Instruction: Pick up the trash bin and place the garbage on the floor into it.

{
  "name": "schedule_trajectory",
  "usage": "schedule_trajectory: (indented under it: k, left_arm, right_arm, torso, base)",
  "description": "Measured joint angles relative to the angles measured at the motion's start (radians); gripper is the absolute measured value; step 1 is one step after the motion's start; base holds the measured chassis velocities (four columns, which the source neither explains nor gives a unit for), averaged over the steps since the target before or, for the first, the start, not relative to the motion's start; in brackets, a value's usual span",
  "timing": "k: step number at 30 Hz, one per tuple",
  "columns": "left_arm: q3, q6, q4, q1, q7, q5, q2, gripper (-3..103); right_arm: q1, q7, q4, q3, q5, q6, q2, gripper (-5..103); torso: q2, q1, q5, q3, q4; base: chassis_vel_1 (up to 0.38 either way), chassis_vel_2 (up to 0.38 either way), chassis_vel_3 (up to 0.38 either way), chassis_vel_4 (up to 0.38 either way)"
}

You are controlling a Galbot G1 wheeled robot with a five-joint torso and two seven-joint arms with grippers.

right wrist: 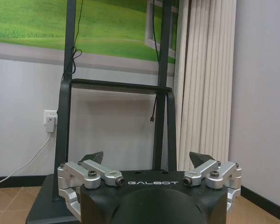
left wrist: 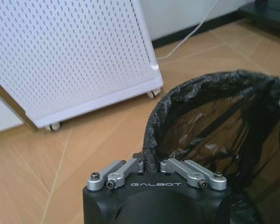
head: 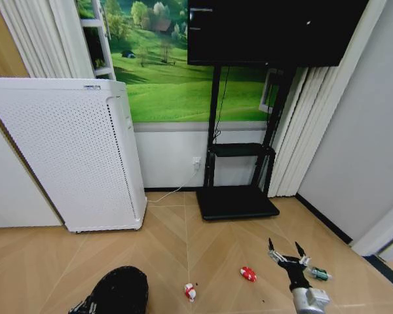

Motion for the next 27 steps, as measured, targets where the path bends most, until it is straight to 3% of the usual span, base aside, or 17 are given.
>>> schedule_trajectory:
  k: [18,27]
  left_arm:
    - [-0.065,-0.017,-0.219,-0.040,-0.012,0.025,0.010,5]
    - [-0.105,-0.024,-0.319,-0.141,0.028,0.011,0.039,5]
  right_arm:
    - [-0.006,0.000,-0.008,-0.002,-0.016,0.011,0.011,100]
    - [-0.011,-0.003,-0.009,-0.003,-0.012,0.011,0.008,100]
  torso:
    - [0.000,0.000,0.0003,0.000,0.0002]
    - [0.000,0.000,0.0003,0.000,-0.0001]
  base:
    - [0.000,0.000,0.000,0.000]
    - [0.000,0.000,0.000,0.000]
